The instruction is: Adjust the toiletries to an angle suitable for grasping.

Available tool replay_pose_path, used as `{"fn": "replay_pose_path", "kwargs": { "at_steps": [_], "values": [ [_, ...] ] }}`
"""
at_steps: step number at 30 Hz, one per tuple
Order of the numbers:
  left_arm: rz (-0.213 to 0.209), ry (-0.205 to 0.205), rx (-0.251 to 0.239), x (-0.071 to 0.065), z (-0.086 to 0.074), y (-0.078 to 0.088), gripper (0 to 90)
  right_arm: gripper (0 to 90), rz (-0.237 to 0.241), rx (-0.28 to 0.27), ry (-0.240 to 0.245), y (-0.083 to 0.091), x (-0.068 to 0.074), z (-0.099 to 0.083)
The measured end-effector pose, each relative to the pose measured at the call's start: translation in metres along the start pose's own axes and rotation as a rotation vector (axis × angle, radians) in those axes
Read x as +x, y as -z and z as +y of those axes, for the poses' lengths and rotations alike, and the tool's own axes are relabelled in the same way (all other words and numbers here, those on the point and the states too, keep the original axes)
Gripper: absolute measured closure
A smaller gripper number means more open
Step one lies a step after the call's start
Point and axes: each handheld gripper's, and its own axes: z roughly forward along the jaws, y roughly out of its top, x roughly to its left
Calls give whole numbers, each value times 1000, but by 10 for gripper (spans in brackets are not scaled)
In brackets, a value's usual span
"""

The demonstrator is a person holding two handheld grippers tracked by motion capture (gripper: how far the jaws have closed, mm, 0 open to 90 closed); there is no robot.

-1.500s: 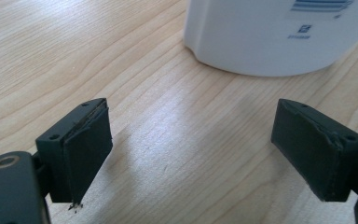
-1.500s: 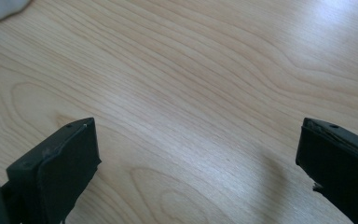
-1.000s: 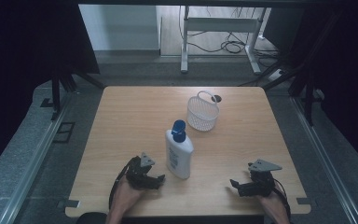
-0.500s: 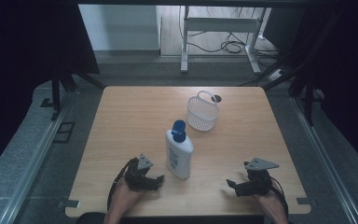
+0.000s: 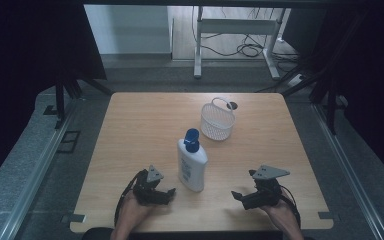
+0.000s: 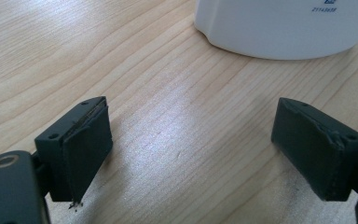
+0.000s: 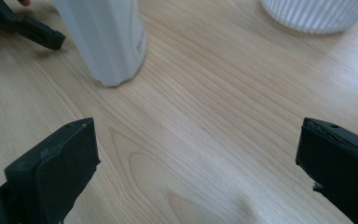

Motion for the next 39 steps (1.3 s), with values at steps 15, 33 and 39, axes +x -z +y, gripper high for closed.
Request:
{"fn": "replay_pose_path", "kwargs": {
  "at_steps": [15, 33, 39],
  "values": [
    [-1, -6, 5, 0, 0, 1, 116, 0, 36, -28, 8, -14, 15, 35],
    [-1, -7, 5, 0, 0, 1, 116, 21, 110, -41, 32, -35, 40, 81],
    [-1, -11, 11, 1, 0, 1, 116, 37, 121, -41, 32, -44, 46, 91]
  ]
}}
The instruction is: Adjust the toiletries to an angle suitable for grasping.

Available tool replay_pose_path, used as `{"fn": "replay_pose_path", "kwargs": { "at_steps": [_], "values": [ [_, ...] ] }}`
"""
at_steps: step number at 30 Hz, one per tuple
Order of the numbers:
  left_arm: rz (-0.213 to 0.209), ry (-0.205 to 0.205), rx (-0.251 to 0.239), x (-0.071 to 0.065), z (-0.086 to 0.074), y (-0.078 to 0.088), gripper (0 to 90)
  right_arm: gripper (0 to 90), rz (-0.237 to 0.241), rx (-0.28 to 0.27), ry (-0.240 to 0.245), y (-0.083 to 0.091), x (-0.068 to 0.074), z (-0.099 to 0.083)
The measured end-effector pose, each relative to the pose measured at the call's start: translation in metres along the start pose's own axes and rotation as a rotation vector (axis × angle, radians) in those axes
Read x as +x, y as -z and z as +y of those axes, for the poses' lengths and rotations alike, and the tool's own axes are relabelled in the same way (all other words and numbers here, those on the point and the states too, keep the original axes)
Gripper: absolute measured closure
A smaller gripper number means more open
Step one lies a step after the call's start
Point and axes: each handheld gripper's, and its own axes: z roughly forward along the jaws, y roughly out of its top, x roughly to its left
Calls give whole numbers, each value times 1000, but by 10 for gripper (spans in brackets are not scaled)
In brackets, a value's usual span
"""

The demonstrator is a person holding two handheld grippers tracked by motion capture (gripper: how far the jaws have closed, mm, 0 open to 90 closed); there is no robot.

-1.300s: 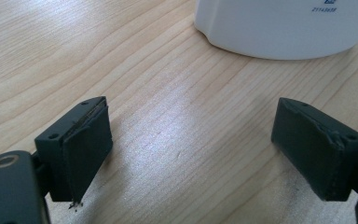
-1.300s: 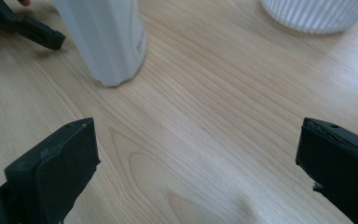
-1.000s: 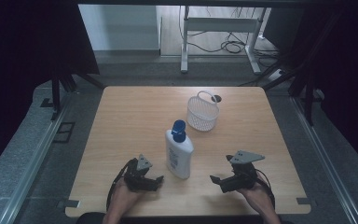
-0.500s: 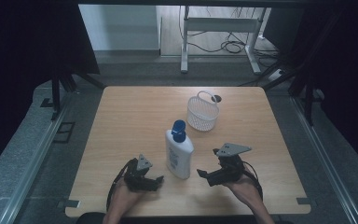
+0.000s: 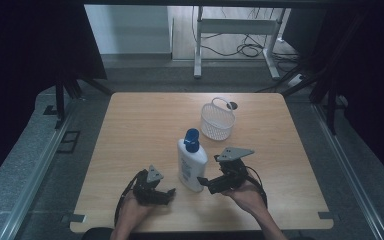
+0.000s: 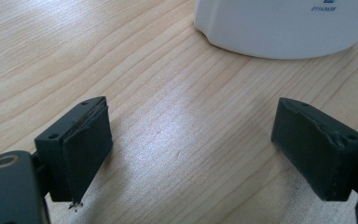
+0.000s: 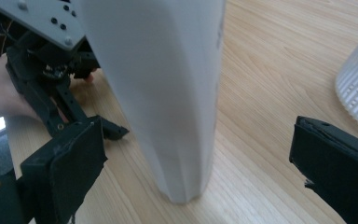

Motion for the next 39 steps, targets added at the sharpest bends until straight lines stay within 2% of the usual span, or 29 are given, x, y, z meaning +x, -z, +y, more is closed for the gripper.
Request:
{"fn": "replay_pose_path", "kwargs": {
  "at_steps": [11, 21, 29, 30, 34, 39],
  "values": [
    [0, 4, -3, 0, 0, 0, 116, 92, 4, -13, 9, -15, 8, 17],
    [2, 6, -5, 0, 0, 0, 115, 142, -13, -26, 27, -25, 15, 31],
    [2, 10, -8, -1, 0, -1, 115, 238, -33, -17, 45, -33, 18, 38],
    [3, 10, -7, -1, 0, -1, 115, 291, -36, -12, 59, -35, 19, 39],
    [3, 11, -7, -1, 0, -1, 115, 359, -66, -3, 72, -35, 21, 40],
    [4, 11, -7, -1, 0, -1, 115, 365, -72, 1, 73, -35, 21, 40]
  ]
}}
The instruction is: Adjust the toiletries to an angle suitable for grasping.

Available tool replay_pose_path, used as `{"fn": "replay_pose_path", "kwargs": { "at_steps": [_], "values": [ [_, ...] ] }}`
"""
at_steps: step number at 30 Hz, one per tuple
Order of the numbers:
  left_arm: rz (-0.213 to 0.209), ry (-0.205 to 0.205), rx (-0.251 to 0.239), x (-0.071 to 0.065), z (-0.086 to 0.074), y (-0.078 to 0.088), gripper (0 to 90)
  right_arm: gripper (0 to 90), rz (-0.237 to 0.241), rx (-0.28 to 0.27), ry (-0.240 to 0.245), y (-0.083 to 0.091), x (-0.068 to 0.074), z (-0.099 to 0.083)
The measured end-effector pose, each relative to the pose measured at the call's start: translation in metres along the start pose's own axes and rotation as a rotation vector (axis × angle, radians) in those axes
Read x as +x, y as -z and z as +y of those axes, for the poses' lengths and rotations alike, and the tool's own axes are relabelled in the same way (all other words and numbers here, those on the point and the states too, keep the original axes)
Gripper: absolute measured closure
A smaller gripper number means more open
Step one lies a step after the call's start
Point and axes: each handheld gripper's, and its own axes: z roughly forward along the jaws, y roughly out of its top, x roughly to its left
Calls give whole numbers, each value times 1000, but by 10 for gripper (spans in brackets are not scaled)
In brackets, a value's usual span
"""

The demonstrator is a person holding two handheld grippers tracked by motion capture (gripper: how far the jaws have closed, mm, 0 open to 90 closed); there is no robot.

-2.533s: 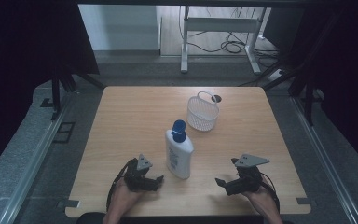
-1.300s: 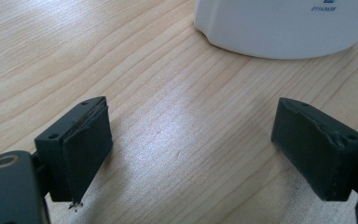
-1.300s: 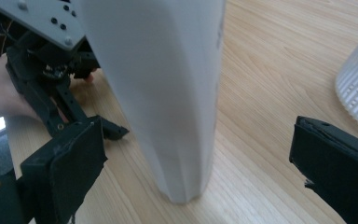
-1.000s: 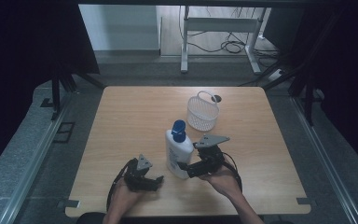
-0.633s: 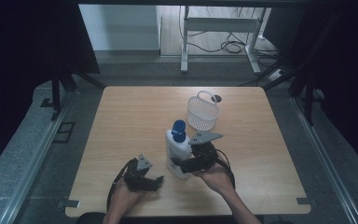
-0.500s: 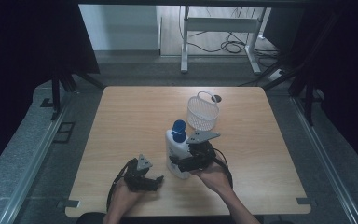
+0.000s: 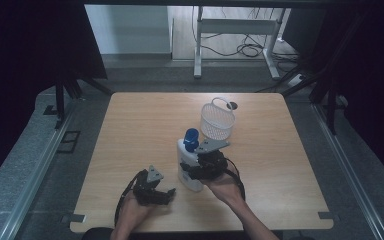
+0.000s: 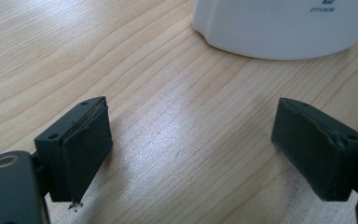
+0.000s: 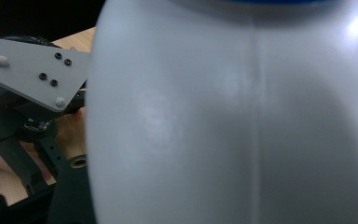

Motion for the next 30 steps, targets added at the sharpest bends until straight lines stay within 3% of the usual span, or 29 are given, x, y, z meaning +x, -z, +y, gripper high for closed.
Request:
{"fn": "replay_pose_path", "kwargs": {
  "at_steps": [9, 15, 30],
  "values": [
    [0, 0, 1, 0, 0, 0, 115, 369, 50, -15, 6, 9, -7, 1],
    [-1, 0, 0, 0, 0, 0, 115, 369, 64, -16, 36, 21, -13, 8],
    [1, -3, 5, 0, 0, 0, 115, 369, 85, -17, 49, 35, -32, 15]
  ]
}}
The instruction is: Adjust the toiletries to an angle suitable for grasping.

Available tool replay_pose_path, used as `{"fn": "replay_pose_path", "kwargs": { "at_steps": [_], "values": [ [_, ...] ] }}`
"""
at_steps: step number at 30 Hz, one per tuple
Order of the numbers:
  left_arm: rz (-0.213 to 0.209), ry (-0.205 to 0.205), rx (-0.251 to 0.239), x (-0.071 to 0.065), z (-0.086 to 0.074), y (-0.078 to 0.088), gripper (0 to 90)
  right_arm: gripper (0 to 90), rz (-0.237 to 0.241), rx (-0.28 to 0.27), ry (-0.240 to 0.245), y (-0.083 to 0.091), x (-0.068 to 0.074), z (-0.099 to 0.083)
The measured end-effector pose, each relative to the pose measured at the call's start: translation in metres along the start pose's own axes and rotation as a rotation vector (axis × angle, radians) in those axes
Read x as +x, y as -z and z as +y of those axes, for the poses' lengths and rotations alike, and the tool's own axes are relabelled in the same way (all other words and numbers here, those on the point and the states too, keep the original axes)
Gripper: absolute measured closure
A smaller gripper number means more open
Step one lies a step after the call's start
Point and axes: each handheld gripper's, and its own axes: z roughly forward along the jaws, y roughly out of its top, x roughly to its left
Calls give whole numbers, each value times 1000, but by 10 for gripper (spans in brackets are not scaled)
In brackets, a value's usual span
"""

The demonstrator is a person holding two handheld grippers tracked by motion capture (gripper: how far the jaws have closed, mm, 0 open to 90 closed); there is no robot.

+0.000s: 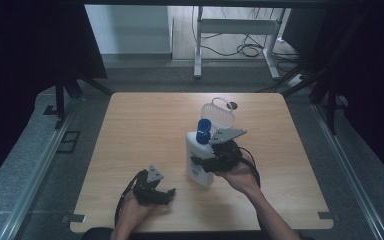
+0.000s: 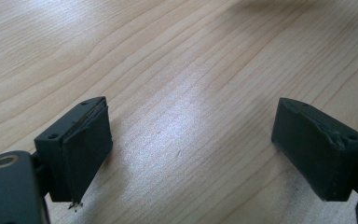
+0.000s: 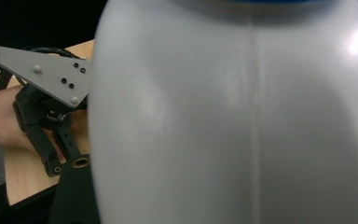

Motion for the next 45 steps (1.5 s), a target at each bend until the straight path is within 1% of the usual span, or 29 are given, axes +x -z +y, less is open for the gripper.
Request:
{"fn": "replay_pose_path", "kwargs": {
  "at_steps": [1, 3, 4, 7, 8, 11, 20, 25, 27, 35, 37, 40, 45],
  "values": [
    [0, 2, 0, 0, 0, 0, 114, 369, 0, 2, 11, 2, -2, 2],
    [1, 5, -4, 0, 0, 0, 114, 370, -2, 4, 16, 4, -3, 2],
    [2, 7, -5, 0, 0, 0, 114, 369, -4, 7, 22, 5, -6, 4],
    [2, 5, -5, 0, 0, 0, 114, 369, -5, 8, 14, 6, -9, 5],
    [2, 6, -5, 0, 0, 0, 114, 369, -6, 7, 8, 8, -12, 6],
    [3, 6, -5, 0, 0, 0, 114, 370, -11, 1, 0, 10, -17, 8],
    [2, 7, -4, -1, 0, -1, 114, 370, -13, -22, 3, 20, -30, 19],
    [3, 8, -5, -1, 0, -1, 114, 370, -20, -17, 9, 25, -38, 22],
    [4, 8, -5, -1, 0, -1, 114, 370, -20, -17, 9, 26, -40, 23],
    [8, 11, -5, -1, 0, -1, 114, 370, -13, -34, -16, 32, -54, 27],
    [8, 12, -5, -1, 0, -1, 114, 370, -14, -34, -16, 33, -56, 28],
    [9, 18, -5, -2, 0, -1, 114, 370, -13, -43, -19, 37, -62, 33],
    [9, 15, -5, -2, 0, -1, 114, 370, -11, -52, -13, 41, -67, 39]
  ]
}}
